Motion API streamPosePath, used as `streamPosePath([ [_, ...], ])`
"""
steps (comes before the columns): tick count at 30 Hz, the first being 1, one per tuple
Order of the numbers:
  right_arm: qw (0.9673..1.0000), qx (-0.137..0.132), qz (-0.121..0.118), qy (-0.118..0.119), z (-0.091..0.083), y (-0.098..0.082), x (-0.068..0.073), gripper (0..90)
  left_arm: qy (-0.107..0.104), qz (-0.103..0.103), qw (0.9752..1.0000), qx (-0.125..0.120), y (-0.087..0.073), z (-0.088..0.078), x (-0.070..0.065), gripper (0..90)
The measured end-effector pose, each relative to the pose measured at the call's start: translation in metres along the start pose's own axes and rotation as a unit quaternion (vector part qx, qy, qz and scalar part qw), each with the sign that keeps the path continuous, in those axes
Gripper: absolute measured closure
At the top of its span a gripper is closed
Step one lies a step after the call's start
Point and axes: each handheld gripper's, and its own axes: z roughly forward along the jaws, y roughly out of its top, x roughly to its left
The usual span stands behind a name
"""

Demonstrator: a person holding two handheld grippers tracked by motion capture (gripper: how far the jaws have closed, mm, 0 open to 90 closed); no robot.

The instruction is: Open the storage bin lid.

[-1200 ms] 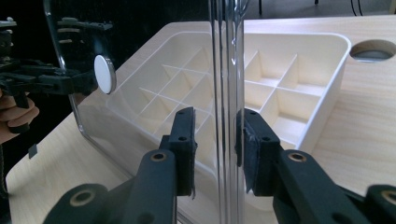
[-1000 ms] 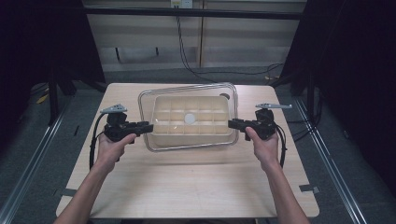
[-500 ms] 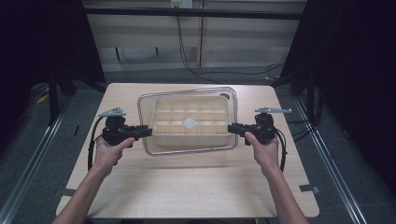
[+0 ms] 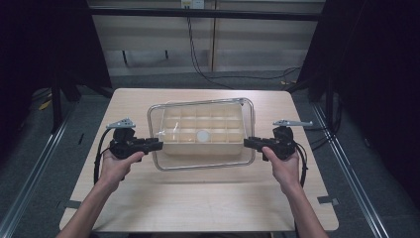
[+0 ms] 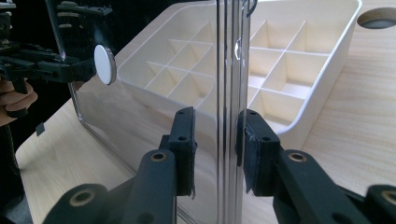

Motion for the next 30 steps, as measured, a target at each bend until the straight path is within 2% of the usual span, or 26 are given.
streamPosePath([
  [10,1.0,0.004,0.001,0.005,-0.003,-0.012,0.007,69.4,-0.001,0.003,1.0,0.009,-0.01,-0.006,-0.004,66.2],
  [16,0.9999,0.013,0.0,0.01,-0.002,-0.019,0.01,69.7,-0.002,-0.002,0.9999,0.013,-0.015,-0.009,-0.006,66.2],
  [22,0.9998,0.016,0.007,0.012,-0.005,-0.023,0.013,69.9,-0.006,-0.006,0.9998,0.017,-0.019,-0.01,-0.007,66.3],
  [30,0.9993,0.026,0.019,0.02,-0.007,-0.039,0.015,70.7,-0.008,-0.008,0.9995,0.029,-0.028,-0.01,-0.011,66.3],
])
